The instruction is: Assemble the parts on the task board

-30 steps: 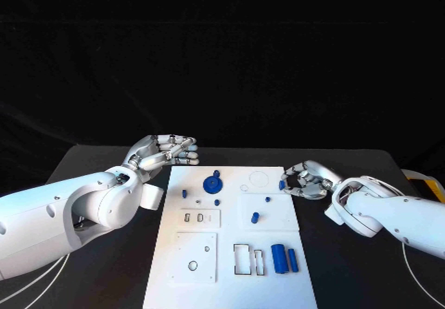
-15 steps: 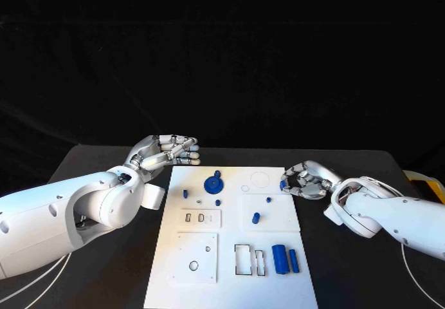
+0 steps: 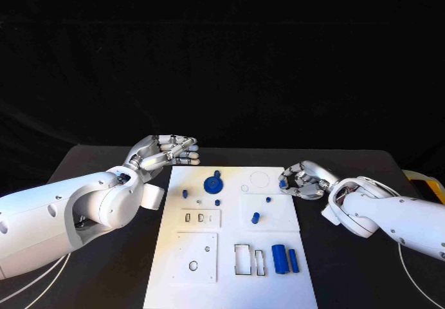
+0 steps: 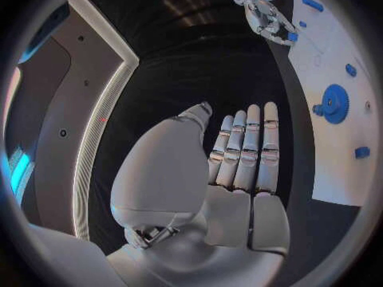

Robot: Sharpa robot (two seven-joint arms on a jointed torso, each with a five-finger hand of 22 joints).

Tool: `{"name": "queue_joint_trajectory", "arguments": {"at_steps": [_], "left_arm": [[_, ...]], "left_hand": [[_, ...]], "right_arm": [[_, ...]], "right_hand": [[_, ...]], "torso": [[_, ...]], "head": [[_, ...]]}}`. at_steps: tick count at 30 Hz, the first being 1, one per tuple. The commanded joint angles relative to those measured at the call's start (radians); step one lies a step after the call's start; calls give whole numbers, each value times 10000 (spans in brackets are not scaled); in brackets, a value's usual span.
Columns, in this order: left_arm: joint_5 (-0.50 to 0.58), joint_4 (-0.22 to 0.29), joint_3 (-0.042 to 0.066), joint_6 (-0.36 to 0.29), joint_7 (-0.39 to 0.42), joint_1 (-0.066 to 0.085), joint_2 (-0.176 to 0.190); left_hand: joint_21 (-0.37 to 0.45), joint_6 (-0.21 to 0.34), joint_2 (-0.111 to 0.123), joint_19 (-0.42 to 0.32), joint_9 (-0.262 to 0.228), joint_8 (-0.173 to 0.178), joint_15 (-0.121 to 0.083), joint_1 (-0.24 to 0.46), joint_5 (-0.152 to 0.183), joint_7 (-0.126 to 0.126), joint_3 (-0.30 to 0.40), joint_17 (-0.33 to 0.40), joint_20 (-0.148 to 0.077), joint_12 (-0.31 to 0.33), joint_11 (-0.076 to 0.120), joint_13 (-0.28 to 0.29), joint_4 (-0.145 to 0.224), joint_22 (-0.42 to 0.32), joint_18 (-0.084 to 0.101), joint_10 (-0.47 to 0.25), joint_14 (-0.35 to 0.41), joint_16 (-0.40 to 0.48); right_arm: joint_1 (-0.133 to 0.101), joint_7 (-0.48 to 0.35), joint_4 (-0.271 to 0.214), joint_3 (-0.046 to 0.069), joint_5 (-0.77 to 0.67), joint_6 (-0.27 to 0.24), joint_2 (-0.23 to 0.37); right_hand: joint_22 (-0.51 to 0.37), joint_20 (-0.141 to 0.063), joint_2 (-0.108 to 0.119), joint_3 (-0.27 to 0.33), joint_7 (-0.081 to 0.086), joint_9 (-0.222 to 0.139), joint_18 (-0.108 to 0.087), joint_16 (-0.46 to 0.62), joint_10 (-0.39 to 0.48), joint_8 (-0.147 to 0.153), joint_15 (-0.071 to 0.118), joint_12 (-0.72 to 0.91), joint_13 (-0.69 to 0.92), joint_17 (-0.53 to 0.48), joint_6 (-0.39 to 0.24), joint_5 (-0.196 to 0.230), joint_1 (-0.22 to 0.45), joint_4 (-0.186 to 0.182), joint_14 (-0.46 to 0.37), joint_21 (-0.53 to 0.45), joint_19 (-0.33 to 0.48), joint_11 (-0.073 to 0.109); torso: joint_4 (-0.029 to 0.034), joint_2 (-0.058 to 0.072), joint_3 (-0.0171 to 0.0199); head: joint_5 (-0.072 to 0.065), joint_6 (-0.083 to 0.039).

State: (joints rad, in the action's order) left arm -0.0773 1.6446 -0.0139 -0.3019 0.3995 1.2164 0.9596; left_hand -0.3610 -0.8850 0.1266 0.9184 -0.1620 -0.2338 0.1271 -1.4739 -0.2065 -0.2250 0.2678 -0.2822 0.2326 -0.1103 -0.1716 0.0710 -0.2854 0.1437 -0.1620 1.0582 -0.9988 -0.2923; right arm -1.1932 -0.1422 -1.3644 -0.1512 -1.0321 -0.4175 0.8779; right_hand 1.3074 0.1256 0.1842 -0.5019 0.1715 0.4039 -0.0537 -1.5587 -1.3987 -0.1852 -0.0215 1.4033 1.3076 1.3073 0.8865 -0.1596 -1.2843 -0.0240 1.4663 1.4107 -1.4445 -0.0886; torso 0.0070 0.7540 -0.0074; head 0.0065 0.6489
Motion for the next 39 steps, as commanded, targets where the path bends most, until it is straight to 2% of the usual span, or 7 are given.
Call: {"name": "queue_joint_trajectory", "arguments": {"at_steps": [1, 6, 12, 21, 26, 32, 39], "left_arm": [[-1, 24, 7, 161, 43, 9, -10], [-1, 29, 7, 156, 34, 9, -4], [-1, 37, 7, 152, 24, 10, 2], [-1, 47, 7, 142, 18, 10, 22], [-1, 37, 7, 152, 11, 10, 30], [-1, -41, 6, 160, -5, 10, 12], [-1, -277, 3, 193, -15, 9, -166]], "left_hand": [[57, 80, 30, -34, -13, 34, 14, 77, 40, -75, 63, -13, -2, 36, -18, 12, -17, -10, -203, 58, 84, 43], [57, 78, 36, -37, -18, 35, 12, 74, 39, -73, 90, -45, 0, 53, -15, 14, -17, -18, -205, 69, 91, 60], [57, 78, 36, -37, -18, 35, 12, 74, 39, -73, 90, -45, 0, 53, -15, 14, -17, -18, -205, 69, 91, 60], [57, 78, 36, -37, -18, 35, 12, 74, 39, -73, 90, -45, 0, 53, -15, 14, -17, -18, -205, 69, 91, 60], [57, 78, 36, -37, -18, 35, 12, 74, 39, -73, 90, -45, 0, 53, -15, 14, -17, -18, -205, 69, 91, 60], [55, 76, 42, -36, -20, 35, 12, 80, 40, -74, 100, -62, 0, 61, -16, 15, -20, -22, -206, 76, 89, 66], [55, 76, 42, -36, -20, 35, 12, 80, 40, -74, 100, -62, 0, 61, -16, 15, -20, -22, -206, 76, 89, 66]], "right_arm": [[9, 21, 5, -3, -93, 75, -18], [10, 14, 21, -3, -96, 91, -33], [10, 29, 48, -3, -131, -51, -47], [10, 55, -70, -2, -229, -612, -11], [-72, 391, -721, 18, -268, -920, 165], [-328, 1040, -1662, 30, -448, -1160, 206], [-464, 1800, -2462, 27, -1018, -1314, -443]], "right_hand": [[1095, -41, -129, -78, -28, 35, 55, -32, -52, -91, 71, 79, 645, 2282, 187, 74, 5, 10, 964, 23, -23, 40], [1135, -175, -396, -244, -283, 201, 60, -33, -149, -497, 240, 149, 741, 2294, 830, 466, -62, 98, 967, 36, -50, 251], [1193, -362, -694, -377, -536, 430, 74, -37, -233, -956, 441, 181, 804, 2317, 1191, 653, -110, 202, 973, 67, -94, 474], [1212, -395, -725, -395, -536, 462, 80, -44, -245, -1002, 467, 180, 811, 2346, 1143, 674, -107, 231, 980, 81, -110, 490], [1264, -408, -761, -416, -519, 469, 97, -47, -221, -1000, 467, 143, 773, 2358, 1054, 663, -79, 230, 983, 132, -153, 479], [1288, -413, -811, -430, -514, 479, 105, -53, -212, -1013, 464, 124, 755, 2380, 1025, 660, -43, 205, 988, 154, -173, 474], [1308, -415, -847, -443, -510, 485, 111, -47, -205, -1020, 463, 108, 741, 2359, 994, 656, -22, 193, 984, 174, -192, 473]], "torso": [[0, -2, 1], [-14, 2, 6], [-2, 3, 4], [-13, 1, 9], [-23, -30, 1], [-30, -71, -24], [-6, -170, -47]], "head": [[-2, 6], [-5, 6], [-24, 19], [-24, 33], [-20, 60], [-11, 34], [37, 114]]}}
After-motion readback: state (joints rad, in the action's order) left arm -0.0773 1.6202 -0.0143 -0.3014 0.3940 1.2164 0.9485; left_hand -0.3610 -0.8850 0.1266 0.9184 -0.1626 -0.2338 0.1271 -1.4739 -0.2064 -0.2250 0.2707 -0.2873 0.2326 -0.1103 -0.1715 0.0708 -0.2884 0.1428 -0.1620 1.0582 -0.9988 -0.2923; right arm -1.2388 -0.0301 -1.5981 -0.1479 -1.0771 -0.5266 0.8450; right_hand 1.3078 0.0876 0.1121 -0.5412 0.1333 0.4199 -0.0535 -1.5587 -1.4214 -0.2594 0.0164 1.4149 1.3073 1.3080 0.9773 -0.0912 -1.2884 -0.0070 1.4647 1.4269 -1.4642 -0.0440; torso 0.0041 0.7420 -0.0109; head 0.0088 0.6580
